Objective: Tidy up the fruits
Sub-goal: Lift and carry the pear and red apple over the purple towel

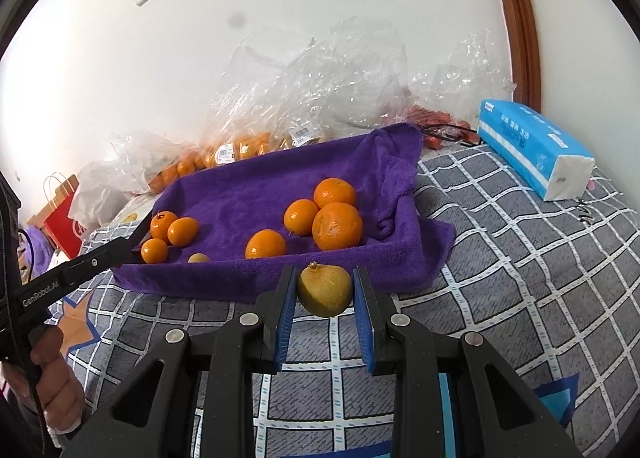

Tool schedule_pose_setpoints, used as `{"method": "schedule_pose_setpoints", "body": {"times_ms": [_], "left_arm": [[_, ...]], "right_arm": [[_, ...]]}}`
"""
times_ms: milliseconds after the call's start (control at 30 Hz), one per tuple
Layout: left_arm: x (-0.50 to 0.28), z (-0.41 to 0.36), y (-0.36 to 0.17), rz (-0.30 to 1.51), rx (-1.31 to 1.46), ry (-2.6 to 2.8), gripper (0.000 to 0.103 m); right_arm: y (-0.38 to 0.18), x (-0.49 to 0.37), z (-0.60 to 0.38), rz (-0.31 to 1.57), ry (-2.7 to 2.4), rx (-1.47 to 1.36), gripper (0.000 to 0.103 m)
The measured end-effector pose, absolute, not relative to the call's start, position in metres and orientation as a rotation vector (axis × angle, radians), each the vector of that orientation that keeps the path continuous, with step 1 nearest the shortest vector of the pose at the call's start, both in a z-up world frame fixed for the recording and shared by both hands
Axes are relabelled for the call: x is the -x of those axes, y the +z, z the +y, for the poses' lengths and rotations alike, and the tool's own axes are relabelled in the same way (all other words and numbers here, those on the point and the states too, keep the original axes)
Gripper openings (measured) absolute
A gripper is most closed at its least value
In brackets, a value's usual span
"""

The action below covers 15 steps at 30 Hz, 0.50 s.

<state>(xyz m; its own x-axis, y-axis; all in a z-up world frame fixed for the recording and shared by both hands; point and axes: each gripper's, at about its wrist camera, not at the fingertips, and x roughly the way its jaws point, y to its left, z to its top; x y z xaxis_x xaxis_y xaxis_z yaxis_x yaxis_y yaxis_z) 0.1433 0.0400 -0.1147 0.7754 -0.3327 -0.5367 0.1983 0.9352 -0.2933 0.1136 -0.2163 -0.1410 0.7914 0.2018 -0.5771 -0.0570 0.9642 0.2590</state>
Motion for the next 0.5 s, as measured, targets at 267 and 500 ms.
{"method": "schedule_pose_setpoints", "body": {"times_ms": [267,500], "left_arm": [[-0.148,0.05,-0.115,0.616,0.251,-0.254,0.024],[-0.155,0.067,-0.113,0.613,0.317,-0.231,0.024]], "right_arm": [[-0.132,-0.113,-0.209,0.613,0.155,-0.216,0.028],[-0.106,-0.12,-0.202,0.593,0.175,-0.174,0.028]]}}
